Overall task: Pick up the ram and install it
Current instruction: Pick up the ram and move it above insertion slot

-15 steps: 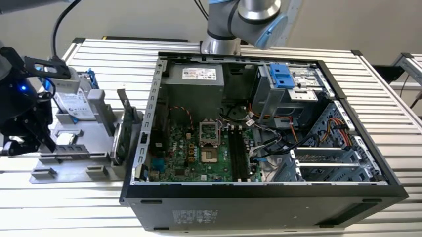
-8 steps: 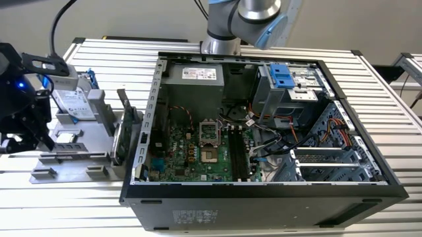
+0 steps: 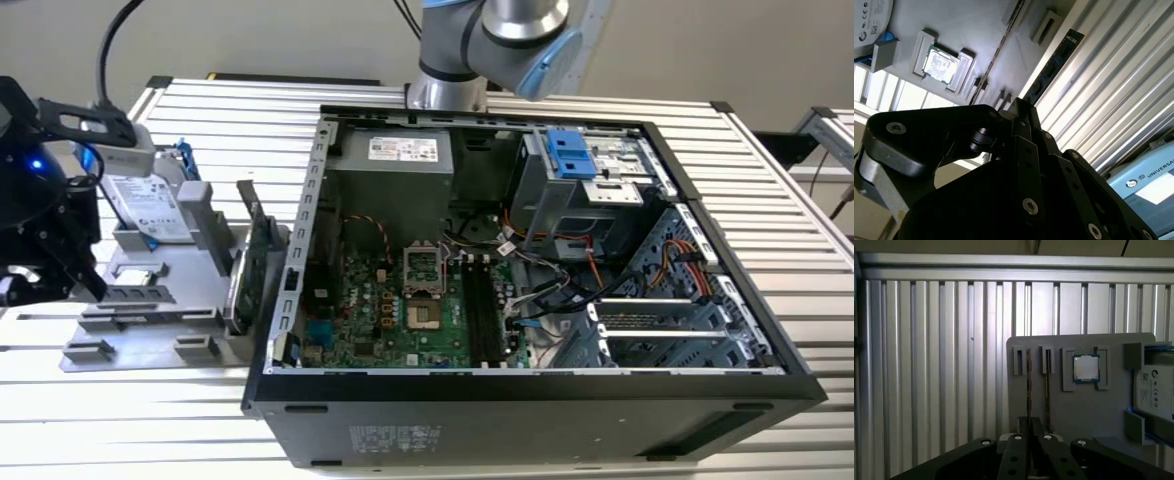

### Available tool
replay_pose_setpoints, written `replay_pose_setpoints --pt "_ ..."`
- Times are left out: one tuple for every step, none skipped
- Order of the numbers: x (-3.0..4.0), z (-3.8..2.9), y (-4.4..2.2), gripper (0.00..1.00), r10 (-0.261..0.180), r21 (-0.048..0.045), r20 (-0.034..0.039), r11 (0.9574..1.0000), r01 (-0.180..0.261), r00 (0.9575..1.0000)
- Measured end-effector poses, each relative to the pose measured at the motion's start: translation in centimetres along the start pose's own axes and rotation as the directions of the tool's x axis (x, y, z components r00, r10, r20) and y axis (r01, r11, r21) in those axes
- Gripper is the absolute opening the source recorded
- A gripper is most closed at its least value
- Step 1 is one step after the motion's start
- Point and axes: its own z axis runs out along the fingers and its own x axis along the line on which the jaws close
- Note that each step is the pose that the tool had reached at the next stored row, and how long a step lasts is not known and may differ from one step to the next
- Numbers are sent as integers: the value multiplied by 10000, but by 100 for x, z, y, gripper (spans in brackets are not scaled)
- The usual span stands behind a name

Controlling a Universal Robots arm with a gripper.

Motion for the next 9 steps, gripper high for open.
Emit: replay_pose_setpoints --pt "0 -7 0 0 0 0 0 10000 0 10000" --pt "0 -15 0 0 0 0 0 10000 0 10000" --pt "0 -19 1 0 0 1 1 10000 0 10000" --pt "0 -22 1 0 0 2 2 10000 0 10000" --pt "-1 -27 1 0 0 1 1 10000 0 10000" --pt "-1 -33 1 0 0 -1 0 10000 0 10000" --pt "-1 -37 1 0 1 0 0 10000 -1 10000" --pt "-1 -42 1 0 0 0 0 10000 0 10000" --pt "-1 -46 1 0 0 0 0 10000 0 10000"
